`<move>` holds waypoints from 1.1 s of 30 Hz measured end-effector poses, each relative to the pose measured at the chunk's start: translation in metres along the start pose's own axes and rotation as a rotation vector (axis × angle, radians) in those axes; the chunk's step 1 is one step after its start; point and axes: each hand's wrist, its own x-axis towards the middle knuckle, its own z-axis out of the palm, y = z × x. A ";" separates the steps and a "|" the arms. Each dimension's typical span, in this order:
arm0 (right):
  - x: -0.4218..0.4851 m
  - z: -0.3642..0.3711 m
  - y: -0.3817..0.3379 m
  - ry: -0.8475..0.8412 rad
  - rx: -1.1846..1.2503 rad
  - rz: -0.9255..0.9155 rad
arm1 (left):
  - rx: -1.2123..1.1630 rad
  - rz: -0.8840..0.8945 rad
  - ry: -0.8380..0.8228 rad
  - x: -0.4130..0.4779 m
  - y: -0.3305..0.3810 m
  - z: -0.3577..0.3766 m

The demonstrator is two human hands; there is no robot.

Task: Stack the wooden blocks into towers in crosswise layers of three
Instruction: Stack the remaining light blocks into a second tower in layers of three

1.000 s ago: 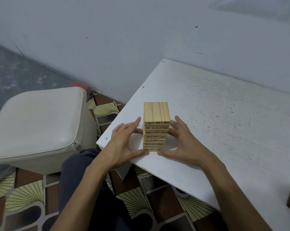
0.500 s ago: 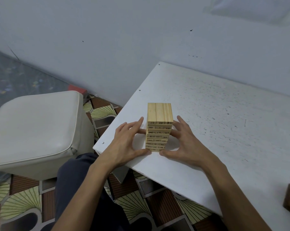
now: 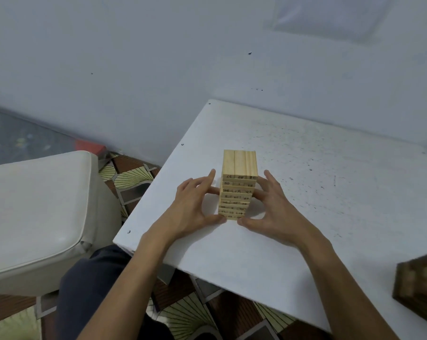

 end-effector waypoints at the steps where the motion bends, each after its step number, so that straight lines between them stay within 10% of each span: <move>1: 0.000 -0.002 0.002 0.007 -0.001 0.007 | 0.000 0.002 -0.004 0.005 0.001 0.002; 33: 0.050 -0.069 0.089 0.184 -0.010 0.236 | -0.040 0.165 -0.150 0.167 0.028 0.040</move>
